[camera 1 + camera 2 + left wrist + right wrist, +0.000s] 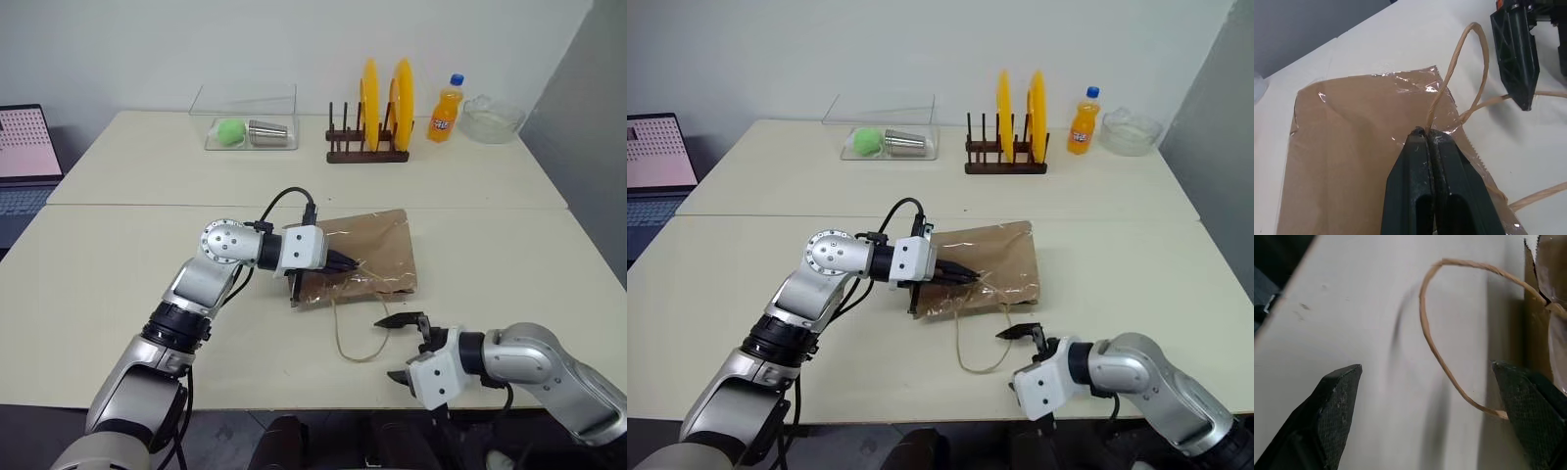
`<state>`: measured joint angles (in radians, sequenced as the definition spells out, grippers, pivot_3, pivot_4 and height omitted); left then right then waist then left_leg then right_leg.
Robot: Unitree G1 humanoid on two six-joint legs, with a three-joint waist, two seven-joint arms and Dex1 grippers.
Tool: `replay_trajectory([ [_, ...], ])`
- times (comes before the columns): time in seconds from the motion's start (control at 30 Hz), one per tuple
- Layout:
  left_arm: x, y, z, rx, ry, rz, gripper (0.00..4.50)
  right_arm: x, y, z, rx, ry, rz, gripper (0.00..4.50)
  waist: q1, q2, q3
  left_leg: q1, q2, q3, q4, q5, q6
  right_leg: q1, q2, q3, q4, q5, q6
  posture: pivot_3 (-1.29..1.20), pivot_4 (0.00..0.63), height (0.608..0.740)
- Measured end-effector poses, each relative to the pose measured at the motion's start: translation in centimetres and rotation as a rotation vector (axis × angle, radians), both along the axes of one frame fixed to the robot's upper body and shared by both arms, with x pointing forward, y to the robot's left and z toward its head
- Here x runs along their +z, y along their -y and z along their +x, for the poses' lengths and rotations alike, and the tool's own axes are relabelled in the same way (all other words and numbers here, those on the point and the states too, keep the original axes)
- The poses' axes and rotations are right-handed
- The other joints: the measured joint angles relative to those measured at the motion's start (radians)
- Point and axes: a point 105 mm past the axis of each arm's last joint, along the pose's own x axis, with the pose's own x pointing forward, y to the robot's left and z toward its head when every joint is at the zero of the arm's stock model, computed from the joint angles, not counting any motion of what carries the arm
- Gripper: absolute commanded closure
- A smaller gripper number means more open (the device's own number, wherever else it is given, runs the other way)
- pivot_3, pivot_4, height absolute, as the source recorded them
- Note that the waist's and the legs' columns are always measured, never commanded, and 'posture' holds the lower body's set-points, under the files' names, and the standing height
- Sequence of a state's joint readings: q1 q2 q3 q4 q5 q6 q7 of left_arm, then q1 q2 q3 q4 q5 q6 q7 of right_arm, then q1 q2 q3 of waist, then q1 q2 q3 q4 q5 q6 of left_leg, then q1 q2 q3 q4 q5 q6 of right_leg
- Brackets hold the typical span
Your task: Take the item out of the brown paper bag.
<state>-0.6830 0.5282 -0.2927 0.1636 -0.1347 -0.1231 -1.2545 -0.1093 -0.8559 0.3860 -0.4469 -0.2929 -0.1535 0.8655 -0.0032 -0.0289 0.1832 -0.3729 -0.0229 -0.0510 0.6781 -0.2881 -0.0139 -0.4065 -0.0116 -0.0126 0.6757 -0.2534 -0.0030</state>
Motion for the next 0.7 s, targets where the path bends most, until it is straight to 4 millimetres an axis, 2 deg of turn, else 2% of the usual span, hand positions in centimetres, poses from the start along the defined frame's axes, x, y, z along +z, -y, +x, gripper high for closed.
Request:
replay_trajectory([
  [0.13, 0.1, -0.4, 0.1, 0.011, 0.003, 0.004, 4.46, 0.1, -0.4, 1.0, -0.024, 0.024, 0.022, 0.0, 0.001, 0.0, 0.0, 0.0, 0.0, 0.0, 0.0, 0.0, 0.0, 0.0, 0.0, 0.0, 0.0, 0.0, 0.0, 0.0, 0.15, 0.74],
  [0.27, 0.3, -0.8, 0.2, 0.019, 0.015, 0.006, 4.5, -0.2, -0.2, 1.3, -0.037, 0.022, 0.014, 1.29, 0.002, 0.0, 0.0, 0.0, 0.0, 0.0, 0.0, 0.0, 0.0, 0.0, 0.0, 0.0, 0.0, 0.0, 0.0, 0.0, 0.15, 0.74],
  [0.53, 0.4, -1.2, 0.6, 0.04, 0.015, 0.003, 4.5, -1.3, -0.5, 1.1, -0.038, -0.016, 0.02, 4.25, 0.001, 0.0, 0.0, 0.0, 0.0, 0.0, 0.0, 0.0, 0.0, 0.0, 0.0, 0.0, 0.001, 0.0, 0.0, 0.0, 0.15, 0.74],
  [0.57, 0.5, -1.2, 0.7, 0.047, 0.011, 0.003, 4.5, -1.5, -0.6, 1.1, -0.042, -0.024, 0.025, 4.47, 0.001, 0.0, 0.0, 0.0, 0.0, 0.0, 0.0, 0.0, 0.0, 0.0, 0.0, 0.0, 0.001, 0.0, 0.0, 0.0, 0.15, 0.74],
  [0.7, 1.4, -1.7, 1.7, 0.106, 0.004, -0.016, 4.5, -1.9, -1.0, 1.4, -0.055, -0.037, 0.046, 4.47, 0.001, 0.0, 0.0, 0.0, 0.0, 0.0, 0.0, 0.0, 0.0, 0.0, 0.0, 0.0, 0.001, 0.0, 0.0, 0.0, 0.15, 0.74],
])
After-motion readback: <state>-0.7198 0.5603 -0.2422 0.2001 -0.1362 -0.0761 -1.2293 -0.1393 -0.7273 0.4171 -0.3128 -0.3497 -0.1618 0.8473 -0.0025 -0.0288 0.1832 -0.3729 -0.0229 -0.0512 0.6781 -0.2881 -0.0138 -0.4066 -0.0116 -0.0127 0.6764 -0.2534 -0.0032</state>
